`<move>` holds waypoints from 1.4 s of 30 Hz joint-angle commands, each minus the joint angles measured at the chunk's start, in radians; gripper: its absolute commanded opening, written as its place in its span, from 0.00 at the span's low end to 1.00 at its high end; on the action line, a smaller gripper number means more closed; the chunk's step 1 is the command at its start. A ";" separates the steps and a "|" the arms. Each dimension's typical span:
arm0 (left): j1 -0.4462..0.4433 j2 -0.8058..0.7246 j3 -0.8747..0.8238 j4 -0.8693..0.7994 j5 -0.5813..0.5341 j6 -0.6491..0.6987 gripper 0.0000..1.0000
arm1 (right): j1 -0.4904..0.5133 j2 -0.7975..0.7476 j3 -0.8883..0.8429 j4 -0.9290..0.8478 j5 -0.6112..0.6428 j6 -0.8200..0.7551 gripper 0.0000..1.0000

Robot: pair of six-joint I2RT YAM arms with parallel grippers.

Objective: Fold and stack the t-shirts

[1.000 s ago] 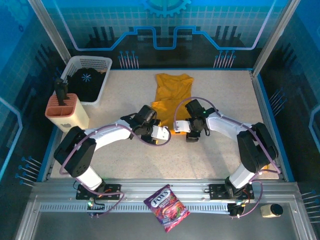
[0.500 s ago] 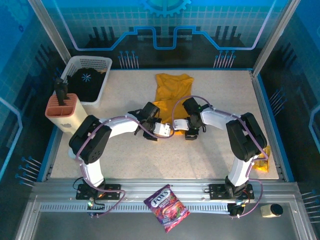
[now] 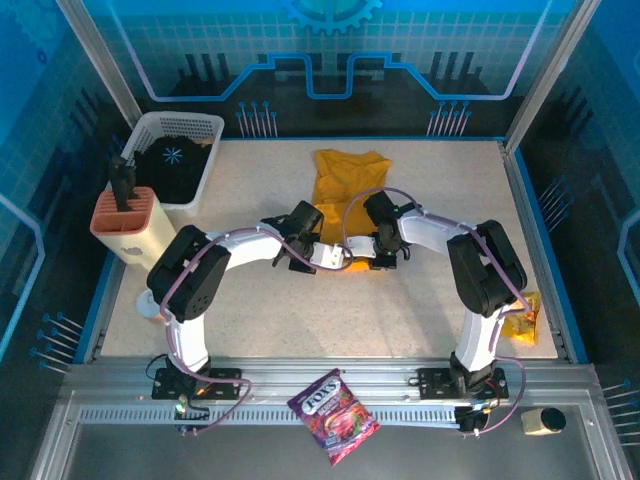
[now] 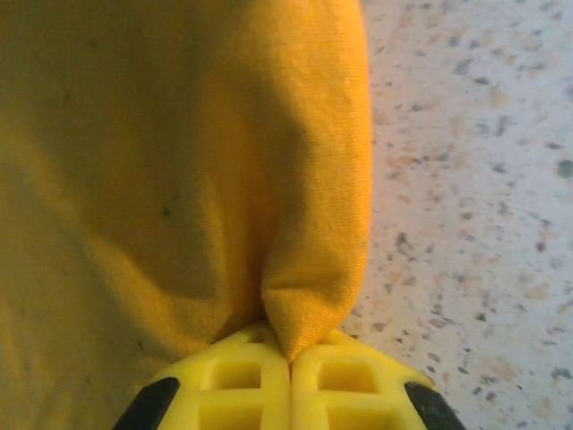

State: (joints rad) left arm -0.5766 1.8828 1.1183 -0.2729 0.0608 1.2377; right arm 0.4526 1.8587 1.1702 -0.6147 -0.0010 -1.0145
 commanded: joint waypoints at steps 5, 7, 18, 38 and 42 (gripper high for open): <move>-0.042 -0.181 -0.130 0.022 -0.061 -0.048 0.00 | 0.007 -0.143 -0.147 0.074 -0.018 0.041 0.00; -0.070 -0.238 -0.157 0.005 -0.073 -0.065 0.00 | 0.019 -0.216 -0.182 0.072 -0.031 0.068 0.00; -0.184 -0.555 -0.251 -0.173 -0.112 -0.186 0.00 | 0.170 -0.582 -0.284 -0.100 0.006 0.176 0.00; -0.322 -0.817 -0.218 -0.303 -0.241 -0.240 0.07 | 0.314 -0.799 -0.178 -0.305 0.176 0.324 0.00; -0.228 -0.730 -0.169 -0.219 -0.211 -0.222 0.08 | 0.224 -0.715 -0.106 -0.243 0.159 0.273 0.00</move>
State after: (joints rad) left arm -0.8627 1.1072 0.9020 -0.5335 -0.1261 0.9932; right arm 0.7319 1.1084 1.0080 -0.8665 0.1184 -0.7147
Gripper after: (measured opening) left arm 0.082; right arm 0.066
